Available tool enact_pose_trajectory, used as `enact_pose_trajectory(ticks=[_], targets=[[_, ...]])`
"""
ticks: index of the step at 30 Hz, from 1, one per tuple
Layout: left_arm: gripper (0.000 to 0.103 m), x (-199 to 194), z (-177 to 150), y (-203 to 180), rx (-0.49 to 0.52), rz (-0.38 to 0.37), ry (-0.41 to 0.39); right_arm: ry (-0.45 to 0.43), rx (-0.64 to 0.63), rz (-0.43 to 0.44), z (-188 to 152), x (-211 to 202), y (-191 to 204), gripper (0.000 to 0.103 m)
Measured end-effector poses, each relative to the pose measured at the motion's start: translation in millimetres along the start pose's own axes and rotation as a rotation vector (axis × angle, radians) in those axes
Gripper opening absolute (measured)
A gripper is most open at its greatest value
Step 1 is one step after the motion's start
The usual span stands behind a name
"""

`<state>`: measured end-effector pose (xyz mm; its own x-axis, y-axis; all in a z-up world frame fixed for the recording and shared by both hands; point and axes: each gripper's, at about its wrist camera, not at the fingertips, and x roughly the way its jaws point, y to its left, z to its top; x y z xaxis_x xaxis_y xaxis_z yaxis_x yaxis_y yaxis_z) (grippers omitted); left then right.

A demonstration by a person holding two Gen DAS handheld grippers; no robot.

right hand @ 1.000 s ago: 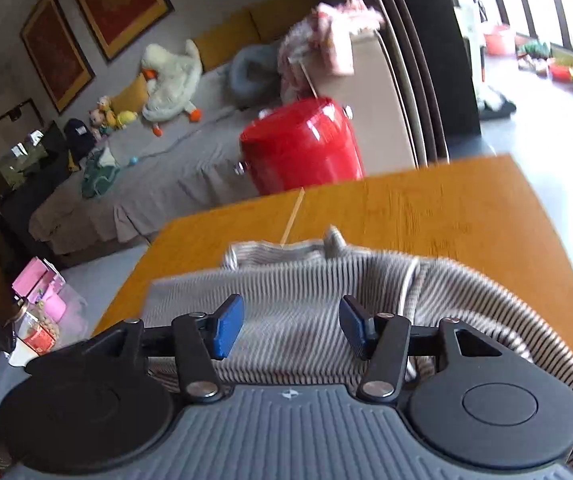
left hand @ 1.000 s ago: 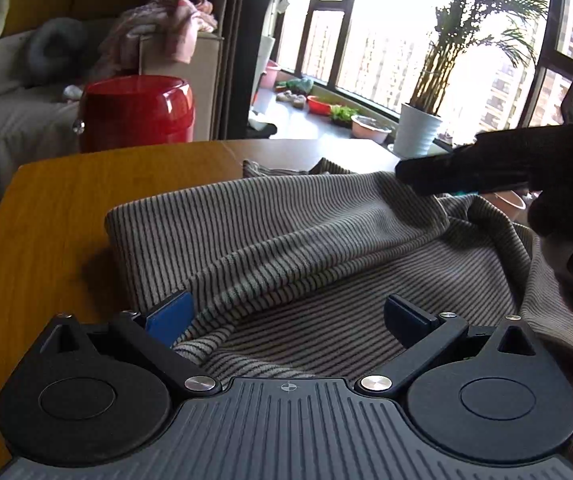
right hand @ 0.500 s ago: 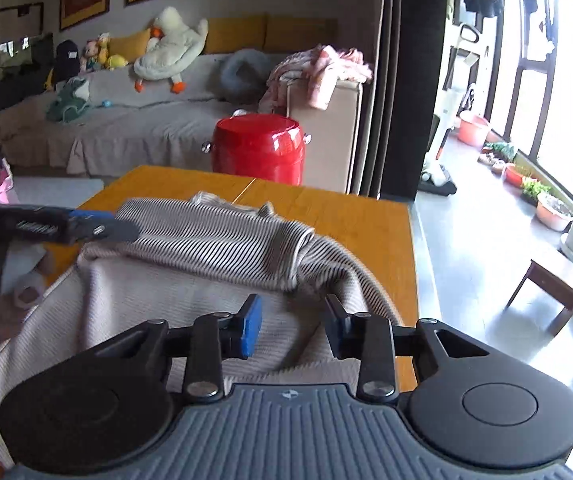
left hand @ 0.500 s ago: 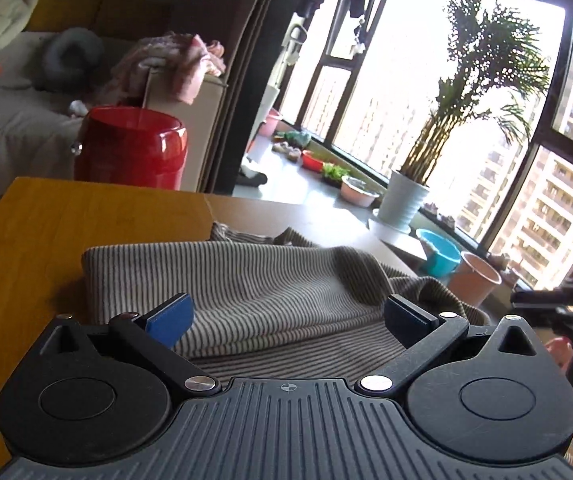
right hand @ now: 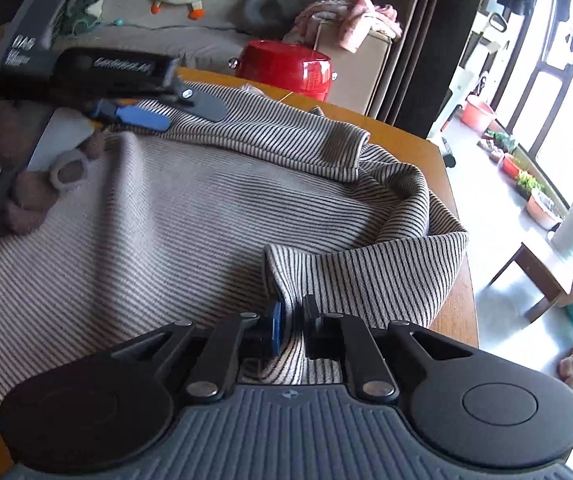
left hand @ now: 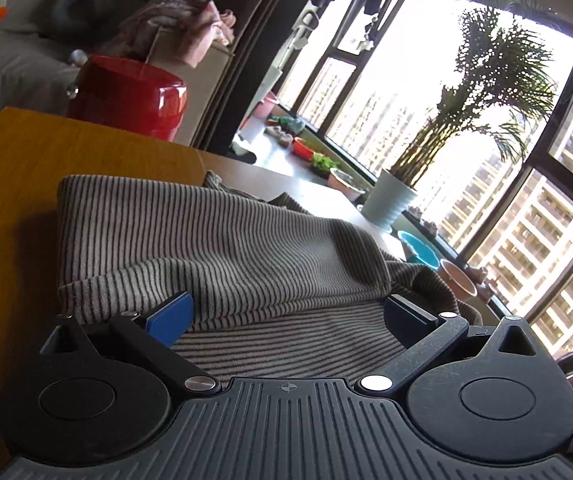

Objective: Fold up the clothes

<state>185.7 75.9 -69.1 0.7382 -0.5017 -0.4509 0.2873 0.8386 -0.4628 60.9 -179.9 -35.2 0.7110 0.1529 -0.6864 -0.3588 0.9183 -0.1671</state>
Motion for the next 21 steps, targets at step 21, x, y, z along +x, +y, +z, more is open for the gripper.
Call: enact_pose_trajectory(ticks=[21], targets=[[0.103, -4.4, -36.3, -58.9, 0.249, -0.204, 0.083, -0.391, 0.057, 0.05, 251.9, -49.6, -19.3, 0.003]])
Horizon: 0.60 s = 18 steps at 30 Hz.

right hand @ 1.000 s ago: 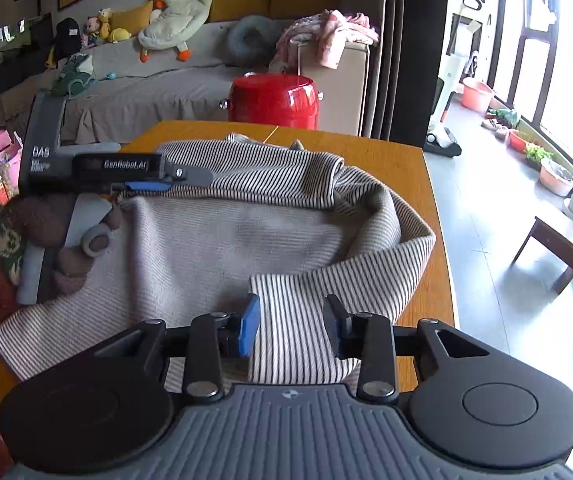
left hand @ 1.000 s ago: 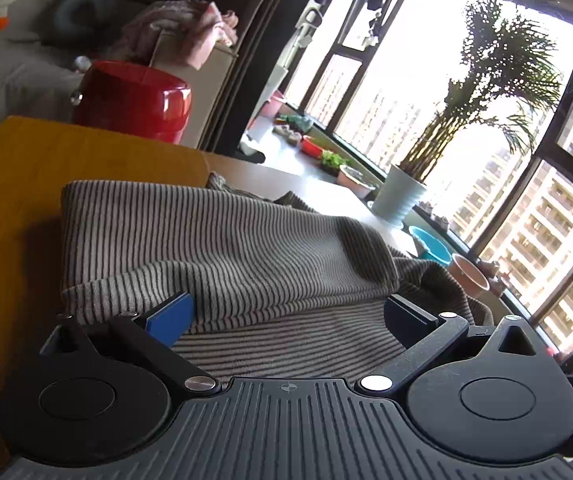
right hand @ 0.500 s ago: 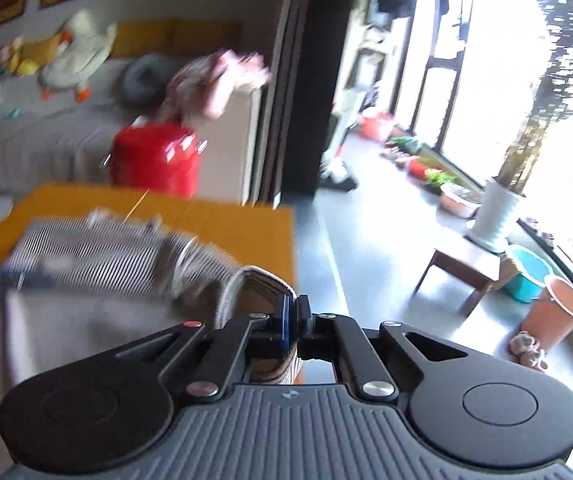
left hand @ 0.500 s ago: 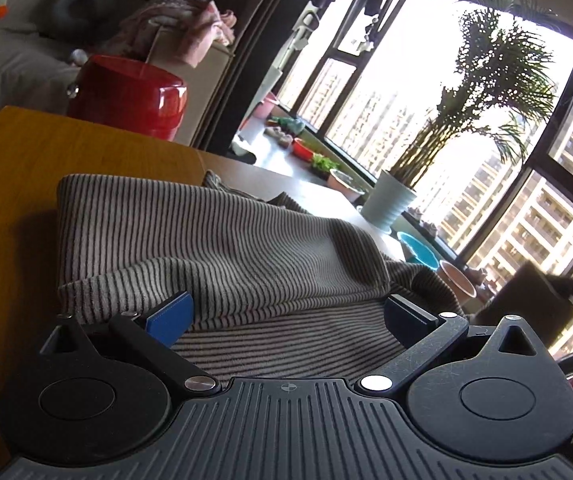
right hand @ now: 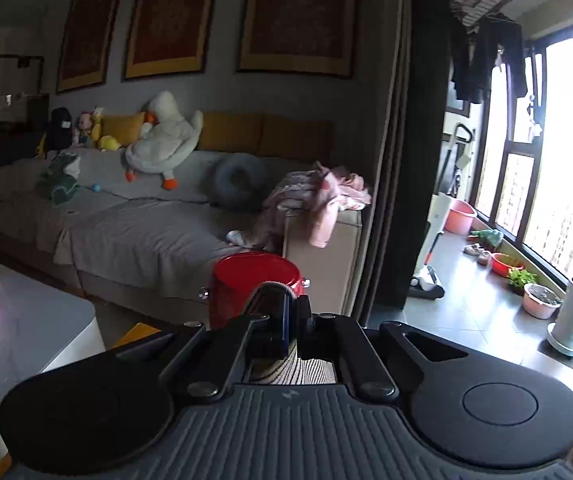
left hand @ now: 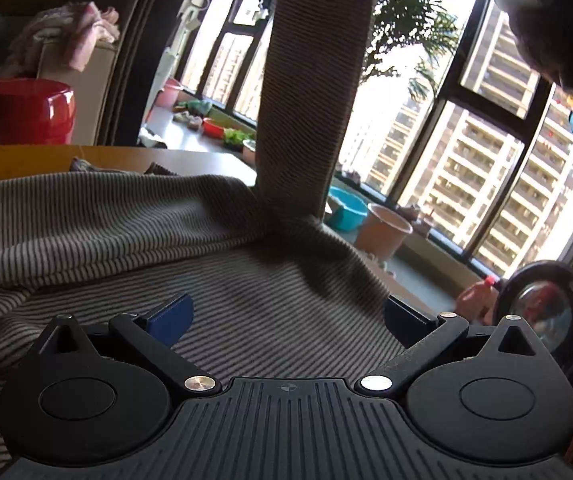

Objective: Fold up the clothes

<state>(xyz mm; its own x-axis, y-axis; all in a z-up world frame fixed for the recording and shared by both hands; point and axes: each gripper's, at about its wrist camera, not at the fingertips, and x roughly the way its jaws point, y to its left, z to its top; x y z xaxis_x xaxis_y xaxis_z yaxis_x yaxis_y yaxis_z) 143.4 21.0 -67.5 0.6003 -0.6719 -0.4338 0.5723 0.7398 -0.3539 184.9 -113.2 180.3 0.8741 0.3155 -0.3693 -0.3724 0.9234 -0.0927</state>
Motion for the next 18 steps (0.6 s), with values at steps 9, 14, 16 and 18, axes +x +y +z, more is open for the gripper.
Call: enact_pose_trajectory(ticks=[9, 14, 16, 18], targets=[[0.103, 6.4, -1.9, 6.6, -0.037, 0.006, 0.049, 0.072, -0.126, 0.16, -0.5, 50.0, 95.8, 0.003], [0.103, 8.0, -0.4, 9.0, -0.04, 0.008, 0.054, 0.091, -0.142, 0.227, -5.9, 64.1, 114.2, 0.003], [0.103, 8.3, -0.4, 10.0, -0.046, 0.01, 0.057, 0.096, -0.116, 0.254, -8.4, 64.1, 111.3, 0.004], [0.103, 8.6, -0.2, 11.7, -0.059, 0.011, 0.062, 0.099, -0.097, 0.264, -13.8, 63.4, 102.3, 0.009]])
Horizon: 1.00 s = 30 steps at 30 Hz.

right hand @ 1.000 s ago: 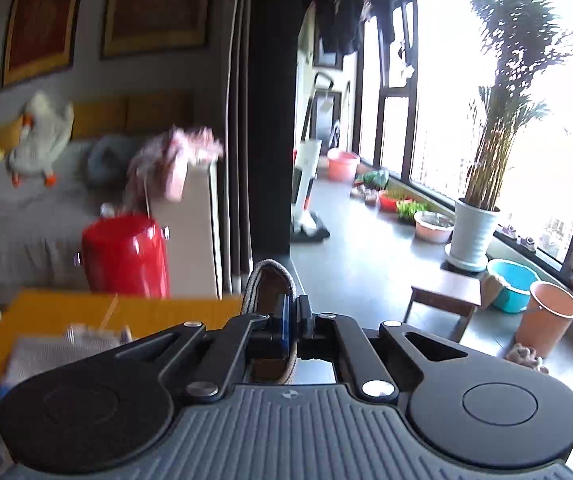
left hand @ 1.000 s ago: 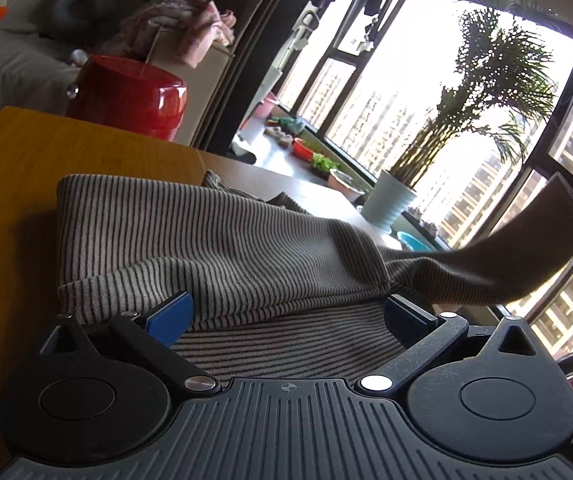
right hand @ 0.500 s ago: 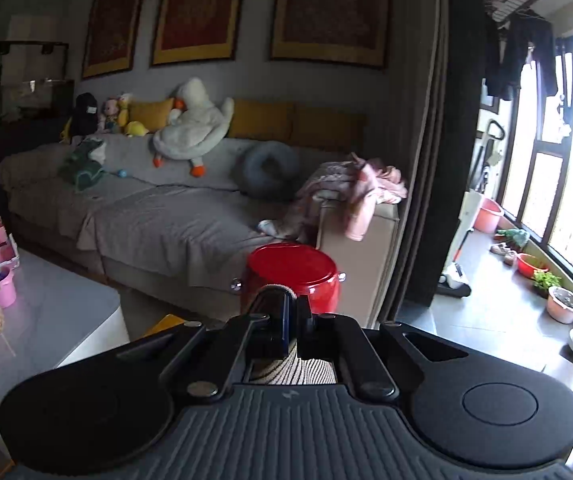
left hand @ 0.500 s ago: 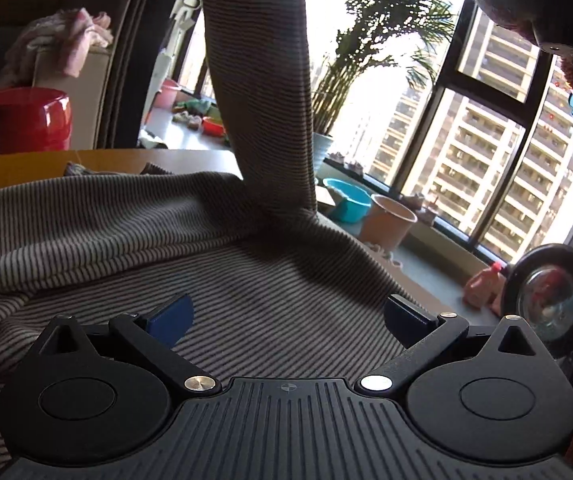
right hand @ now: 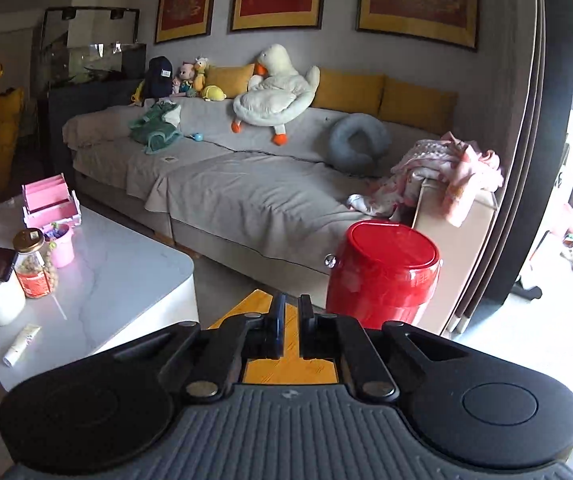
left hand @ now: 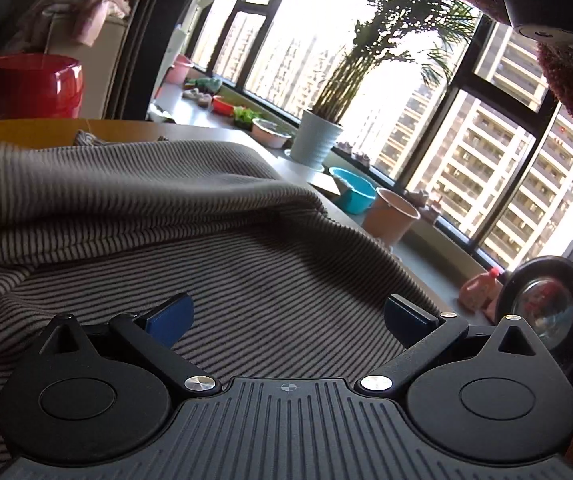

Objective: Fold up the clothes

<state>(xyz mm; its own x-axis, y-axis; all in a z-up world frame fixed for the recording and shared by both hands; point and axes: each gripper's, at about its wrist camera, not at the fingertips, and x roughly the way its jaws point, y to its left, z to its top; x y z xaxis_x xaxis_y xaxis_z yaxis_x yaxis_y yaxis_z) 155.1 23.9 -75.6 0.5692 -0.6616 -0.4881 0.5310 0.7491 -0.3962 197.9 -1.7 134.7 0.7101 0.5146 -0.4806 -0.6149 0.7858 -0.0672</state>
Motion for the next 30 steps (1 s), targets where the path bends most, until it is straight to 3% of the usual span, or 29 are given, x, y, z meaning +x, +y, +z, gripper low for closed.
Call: enact_pose_trajectory(ticks=[5, 10, 12, 14, 20, 24, 27, 30], targets=[[0.103, 1.3, 1.3, 6.1, -0.034, -0.004, 0.008, 0.02, 0.08, -0.025, -30.8, -8.6, -36.6, 0.042], [0.103, 2.0, 2.2, 7.6, -0.044, -0.006, 0.013, 0.048, 0.253, -0.056, -85.8, -25.6, -88.4, 0.063], [0.103, 2.2, 1.3, 5.8, -0.047, -0.007, 0.015, 0.04, 0.331, -0.063, -113.5, -34.3, -107.2, 0.077], [0.103, 3.9, 1.9, 7.5, -0.057, -0.012, 0.013, 0.018, 0.418, -0.06, -143.7, -44.0, -124.4, 0.103], [0.103, 5.2, 1.6, 3.0, -0.044, 0.016, 0.025, -0.046, 0.69, 0.069, -226.1, -49.9, -161.8, 0.103], [0.103, 6.0, 5.4, 4.1, -0.108, 0.017, 0.041, -0.112, 0.79, 0.094, -254.9, -42.5, -176.6, 0.103], [0.103, 5.6, 8.4, 5.4, -0.148, 0.029, 0.042, -0.106, 0.876, 0.099, -272.5, -35.2, -188.5, 0.103], [0.103, -4.5, 13.5, -0.3, -0.174, 0.103, 0.036, -0.128, 0.95, 0.117, -284.2, -37.1, -199.0, 0.103]])
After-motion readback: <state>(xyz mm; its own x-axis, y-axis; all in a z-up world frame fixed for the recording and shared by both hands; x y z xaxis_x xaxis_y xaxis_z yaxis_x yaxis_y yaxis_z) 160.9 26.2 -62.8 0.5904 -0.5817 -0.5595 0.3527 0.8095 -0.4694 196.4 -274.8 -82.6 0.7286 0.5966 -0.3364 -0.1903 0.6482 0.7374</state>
